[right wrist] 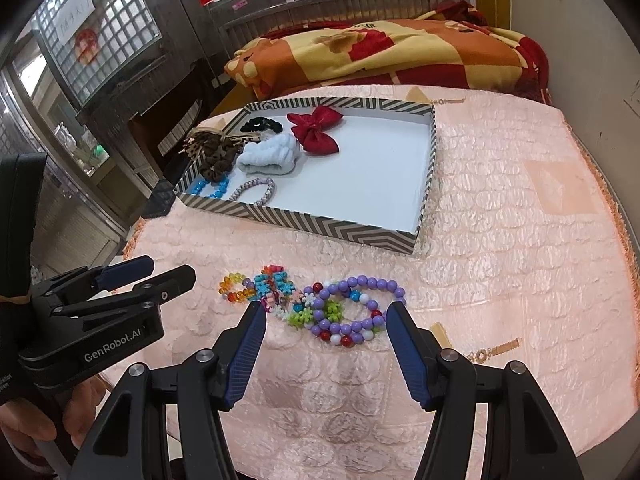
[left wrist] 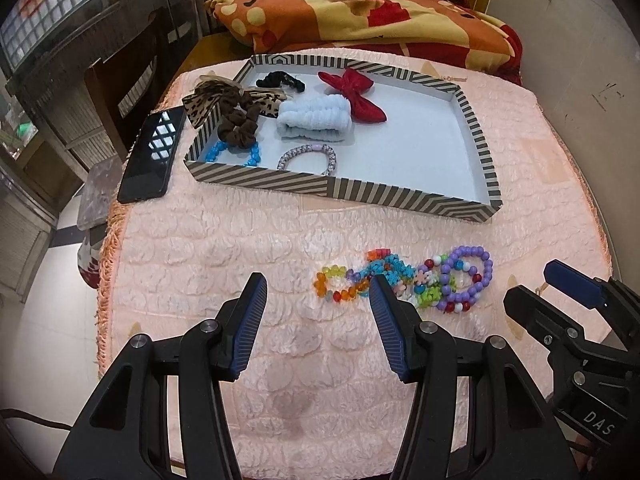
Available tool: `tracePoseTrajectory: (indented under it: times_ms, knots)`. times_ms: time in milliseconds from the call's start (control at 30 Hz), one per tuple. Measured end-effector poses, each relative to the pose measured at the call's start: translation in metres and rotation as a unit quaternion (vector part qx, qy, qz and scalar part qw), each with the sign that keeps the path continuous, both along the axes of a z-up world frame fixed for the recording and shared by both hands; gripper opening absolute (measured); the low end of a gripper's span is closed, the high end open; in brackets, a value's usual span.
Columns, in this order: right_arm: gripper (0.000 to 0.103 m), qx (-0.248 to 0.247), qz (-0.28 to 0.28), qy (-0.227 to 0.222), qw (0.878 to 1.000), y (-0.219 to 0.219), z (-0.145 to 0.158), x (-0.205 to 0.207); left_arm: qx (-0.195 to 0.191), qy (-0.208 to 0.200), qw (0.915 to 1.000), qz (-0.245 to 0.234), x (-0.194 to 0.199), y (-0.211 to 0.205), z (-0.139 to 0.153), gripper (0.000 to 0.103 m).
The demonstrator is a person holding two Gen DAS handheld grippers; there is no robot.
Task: Organize jewelry
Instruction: 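Withdraw both tools from the tray back over the bead bracelets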
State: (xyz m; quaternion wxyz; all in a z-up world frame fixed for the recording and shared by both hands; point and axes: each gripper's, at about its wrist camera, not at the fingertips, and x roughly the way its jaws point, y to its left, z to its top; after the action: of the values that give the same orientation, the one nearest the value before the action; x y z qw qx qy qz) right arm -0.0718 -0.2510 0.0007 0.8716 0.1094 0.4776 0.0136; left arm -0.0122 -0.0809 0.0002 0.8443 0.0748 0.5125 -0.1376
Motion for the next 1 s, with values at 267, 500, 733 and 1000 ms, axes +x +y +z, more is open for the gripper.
tracePoseTrajectory:
  times_ms: [267,500,733,1000]
  knots:
    - [0.060,0.003,0.001,0.005,1.000,-0.002,-0.004,-0.001,0.003,0.004,1.0000,0.005,0.001,0.001,-0.002,0.053]
    - [0.060,0.002,0.007,0.008,1.000,0.002,-0.005,0.001,0.003,0.006,0.9999,0.008,0.003,0.002,-0.004,0.053]
    - [0.061,0.003,0.008,0.013,1.000,0.002,-0.008,0.001,0.003,0.010,0.9999,0.011,0.003,0.005,-0.006,0.053]
    - [0.060,-0.005,0.006,0.024,1.000,-0.003,-0.017,-0.007,-0.020,0.036,0.9989,0.020,0.012,0.021,-0.009,0.053]
